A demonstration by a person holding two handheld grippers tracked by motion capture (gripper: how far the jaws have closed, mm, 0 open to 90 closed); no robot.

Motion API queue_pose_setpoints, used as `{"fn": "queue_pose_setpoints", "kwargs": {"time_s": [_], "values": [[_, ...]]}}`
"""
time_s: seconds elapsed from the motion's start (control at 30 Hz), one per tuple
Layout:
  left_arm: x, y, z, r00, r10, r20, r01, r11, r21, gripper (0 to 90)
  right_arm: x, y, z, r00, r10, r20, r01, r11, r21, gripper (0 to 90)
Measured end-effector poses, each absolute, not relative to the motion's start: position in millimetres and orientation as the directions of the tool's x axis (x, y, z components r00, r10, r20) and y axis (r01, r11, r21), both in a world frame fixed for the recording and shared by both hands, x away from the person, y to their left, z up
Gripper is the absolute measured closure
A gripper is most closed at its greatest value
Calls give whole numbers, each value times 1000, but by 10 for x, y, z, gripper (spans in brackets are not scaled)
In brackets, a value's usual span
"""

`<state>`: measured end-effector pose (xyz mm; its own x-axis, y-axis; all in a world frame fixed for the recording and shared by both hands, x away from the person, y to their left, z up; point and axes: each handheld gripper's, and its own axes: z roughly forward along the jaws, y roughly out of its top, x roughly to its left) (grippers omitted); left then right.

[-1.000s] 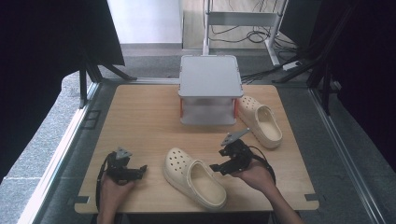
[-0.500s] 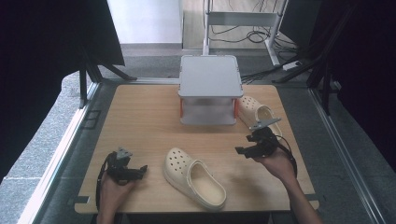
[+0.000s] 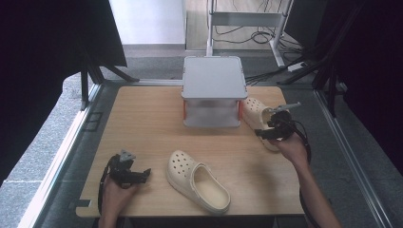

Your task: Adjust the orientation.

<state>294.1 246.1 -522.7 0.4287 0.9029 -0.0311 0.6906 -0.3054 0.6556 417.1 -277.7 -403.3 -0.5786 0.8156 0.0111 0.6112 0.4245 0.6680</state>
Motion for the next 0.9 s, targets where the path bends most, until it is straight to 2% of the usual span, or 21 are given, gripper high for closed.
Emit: {"fn": "queue_pose_setpoints", "kwargs": {"time_s": [0.23, 0.53, 0.67, 0.73, 0.9], "values": [[2941, 2461, -5226, 429, 903, -31, 691, -305, 656, 0, 4455, -2825, -4127, -540, 842, 0, 633, 406, 659, 406], [2941, 2461, -5226, 428, 903, -31, 691, -305, 656, 0, 4820, -2840, -4387, -523, 851, 40, 671, 383, 635, 523], [2941, 2461, -5226, 428, 903, -31, 691, -305, 656, 0, 4879, -2821, -4505, -525, 849, 57, 685, 381, 621, 652], [2941, 2461, -5226, 428, 903, -31, 691, -305, 656, 0, 4886, -2817, -4539, -519, 853, 54, 691, 382, 614, 754], [2941, 2461, -5226, 428, 903, -31, 691, -305, 655, 0, 4865, -2827, -4542, -484, 872, 71, 706, 341, 620, 774]]}}
